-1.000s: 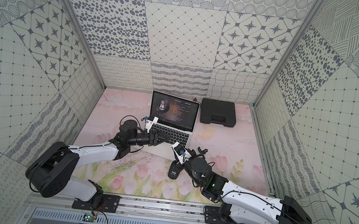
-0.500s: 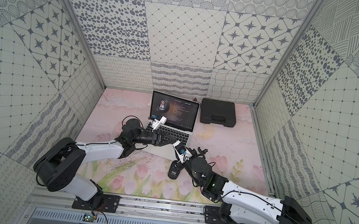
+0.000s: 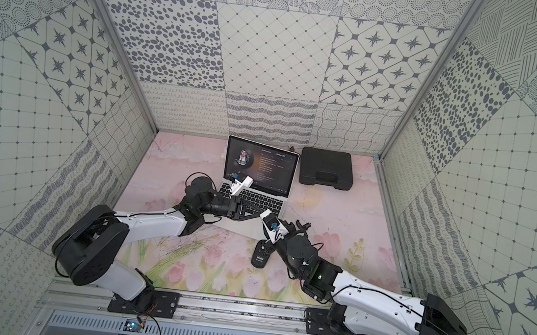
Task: Remove the wireless mouse receiver from the laptop
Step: Pick up the USB plug from the mouse.
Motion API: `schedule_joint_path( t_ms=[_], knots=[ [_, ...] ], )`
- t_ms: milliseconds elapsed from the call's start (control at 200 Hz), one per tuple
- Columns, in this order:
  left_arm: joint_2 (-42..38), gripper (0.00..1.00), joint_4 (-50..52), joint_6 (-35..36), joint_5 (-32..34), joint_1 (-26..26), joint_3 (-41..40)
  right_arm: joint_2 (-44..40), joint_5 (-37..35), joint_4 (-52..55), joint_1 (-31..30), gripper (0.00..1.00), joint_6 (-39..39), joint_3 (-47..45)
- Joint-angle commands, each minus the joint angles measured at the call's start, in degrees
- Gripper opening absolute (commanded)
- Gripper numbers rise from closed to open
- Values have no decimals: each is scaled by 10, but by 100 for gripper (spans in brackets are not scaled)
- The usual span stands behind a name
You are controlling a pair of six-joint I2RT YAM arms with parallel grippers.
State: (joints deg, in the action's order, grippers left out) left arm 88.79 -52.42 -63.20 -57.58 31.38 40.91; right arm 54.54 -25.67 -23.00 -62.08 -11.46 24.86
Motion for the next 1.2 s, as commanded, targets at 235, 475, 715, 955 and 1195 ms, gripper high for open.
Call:
schedule_joint_path(
  t_ms=[235, 475, 715, 955, 1195],
  knots=[
    [21, 0, -4, 4, -88, 11, 35, 6, -11, -15, -3, 20, -9, 17],
    [15, 0, 176, 114, -84, 1, 72, -36, -18, 68, 5, 59, 32, 23],
    [16, 0, 405, 287, -80, -25, 122, -157, 163, 342, 125, 71, 265, 111],
    [-9, 0, 563, 449, -81, -14, 167, -37, 556, 569, 333, 70, 504, 273],
    [-33, 0, 760, 703, 18, -9, 229, 58, 734, 579, 381, 65, 636, 271]
  ],
)
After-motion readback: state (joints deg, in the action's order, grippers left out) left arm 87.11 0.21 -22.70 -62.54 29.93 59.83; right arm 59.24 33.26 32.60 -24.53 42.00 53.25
